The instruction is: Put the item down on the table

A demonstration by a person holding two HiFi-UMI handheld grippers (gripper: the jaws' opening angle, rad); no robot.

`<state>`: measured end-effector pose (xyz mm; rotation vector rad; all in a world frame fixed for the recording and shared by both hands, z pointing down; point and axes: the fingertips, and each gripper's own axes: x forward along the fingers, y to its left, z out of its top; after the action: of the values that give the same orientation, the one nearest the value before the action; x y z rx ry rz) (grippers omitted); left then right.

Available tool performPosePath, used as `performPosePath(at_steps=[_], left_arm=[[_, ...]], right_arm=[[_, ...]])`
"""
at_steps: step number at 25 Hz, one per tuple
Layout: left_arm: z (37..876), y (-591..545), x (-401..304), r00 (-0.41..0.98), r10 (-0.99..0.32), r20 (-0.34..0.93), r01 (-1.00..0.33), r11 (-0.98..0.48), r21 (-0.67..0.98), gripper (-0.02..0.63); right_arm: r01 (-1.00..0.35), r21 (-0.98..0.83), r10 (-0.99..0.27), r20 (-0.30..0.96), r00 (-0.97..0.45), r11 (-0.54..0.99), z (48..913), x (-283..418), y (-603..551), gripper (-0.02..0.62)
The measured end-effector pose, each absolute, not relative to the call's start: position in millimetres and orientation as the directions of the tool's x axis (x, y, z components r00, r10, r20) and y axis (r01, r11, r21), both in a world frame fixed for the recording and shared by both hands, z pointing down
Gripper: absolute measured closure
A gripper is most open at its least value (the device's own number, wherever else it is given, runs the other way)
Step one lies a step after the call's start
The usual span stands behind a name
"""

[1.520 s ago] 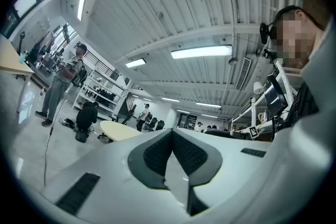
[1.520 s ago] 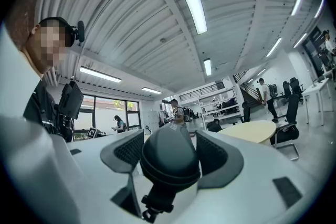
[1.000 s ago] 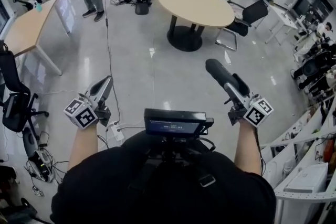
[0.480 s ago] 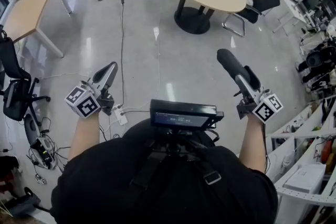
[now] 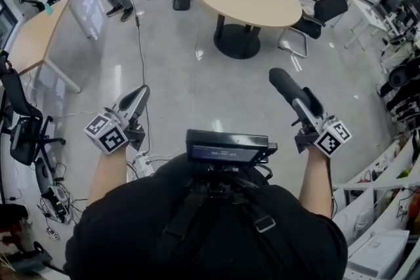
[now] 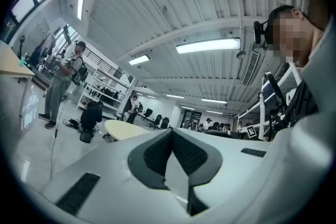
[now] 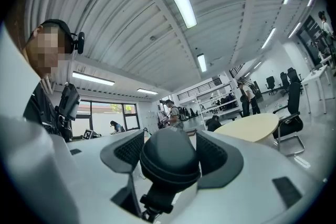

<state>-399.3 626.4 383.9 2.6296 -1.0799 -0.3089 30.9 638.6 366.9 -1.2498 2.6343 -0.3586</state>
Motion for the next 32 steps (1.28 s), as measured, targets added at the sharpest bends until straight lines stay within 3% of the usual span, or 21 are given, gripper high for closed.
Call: performPosePath(at_steps=[7,14,21,32], left_arm=[[366.7,571.9,-272.4,0.706,-0.7,-0.109,-0.637,-0.695,0.333,0.606],[365.2,531.5,-195.6,0.736,-0.674,-0.069,-0.631,-0.719,0.292,0.606],[369.7,476.0,-171.4,0.765,-0.641,-0.062,-0.598,-0.742,0.302,0.606],[381.9,331.5,-179.9,0.845,-0.525,-0.1,-0.473,-0.821,0.32,0.606]], right_arm=[[-0.705,-0.283,-0.752,-0.105,-0.651,0.65,355.8,135.5,585.8,0.278],[-0.707,-0.306,-0.763,-0.124,-0.635,0.638,367.9,206.1,555.7,0.278],[-0.738,-0.329,-0.8,-0.109,-0.59,0.589,379.4,233.7,522.4,0.279],[-0.823,-0.281,-0.866,-0.077,-0.494,0.494,362.8,206.6,424.5,0.279]])
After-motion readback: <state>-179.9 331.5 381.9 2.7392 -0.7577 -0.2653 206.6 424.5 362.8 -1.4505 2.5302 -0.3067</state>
